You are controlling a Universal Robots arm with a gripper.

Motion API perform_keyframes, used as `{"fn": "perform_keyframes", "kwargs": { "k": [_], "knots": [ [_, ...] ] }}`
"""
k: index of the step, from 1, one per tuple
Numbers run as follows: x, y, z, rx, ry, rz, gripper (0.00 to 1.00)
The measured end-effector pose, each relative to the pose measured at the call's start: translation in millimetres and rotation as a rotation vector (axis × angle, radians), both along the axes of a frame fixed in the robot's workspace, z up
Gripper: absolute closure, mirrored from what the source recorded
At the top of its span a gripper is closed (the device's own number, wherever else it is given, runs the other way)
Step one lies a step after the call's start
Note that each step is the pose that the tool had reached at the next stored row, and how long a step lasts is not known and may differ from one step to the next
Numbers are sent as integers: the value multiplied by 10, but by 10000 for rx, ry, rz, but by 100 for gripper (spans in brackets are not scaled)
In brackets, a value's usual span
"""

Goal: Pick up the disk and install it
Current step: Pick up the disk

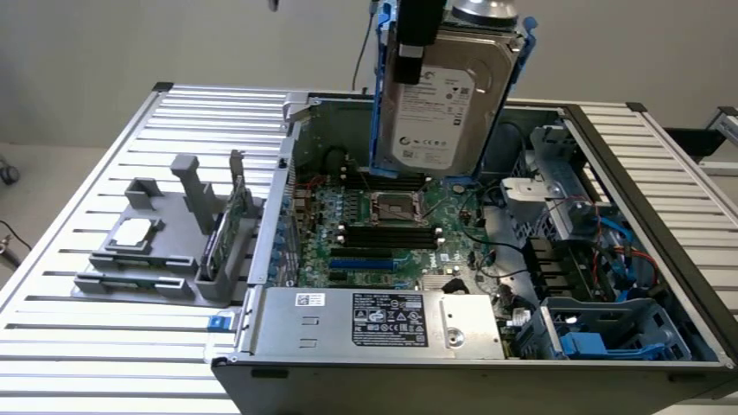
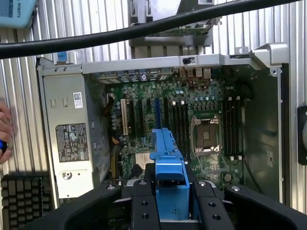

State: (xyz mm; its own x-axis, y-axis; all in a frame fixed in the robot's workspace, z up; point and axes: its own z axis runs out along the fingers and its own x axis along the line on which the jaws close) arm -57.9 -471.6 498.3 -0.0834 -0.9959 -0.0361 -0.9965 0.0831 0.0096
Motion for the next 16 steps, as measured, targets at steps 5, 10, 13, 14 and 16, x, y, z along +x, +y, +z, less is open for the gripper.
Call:
{"fn": "perform_keyframes", "kwargs": {
  "k": [5, 10, 13, 14, 16],
  "knots": [
    [152, -101, 0, 23, 0, 0, 67],
    [298, -206, 0, 41, 0, -1, 67],
    [368, -277, 0, 47, 0, 0, 67],
    [390, -305, 0, 49, 0, 0, 67],
    [430, -356, 1, 49, 0, -1, 67]
  ]
}}
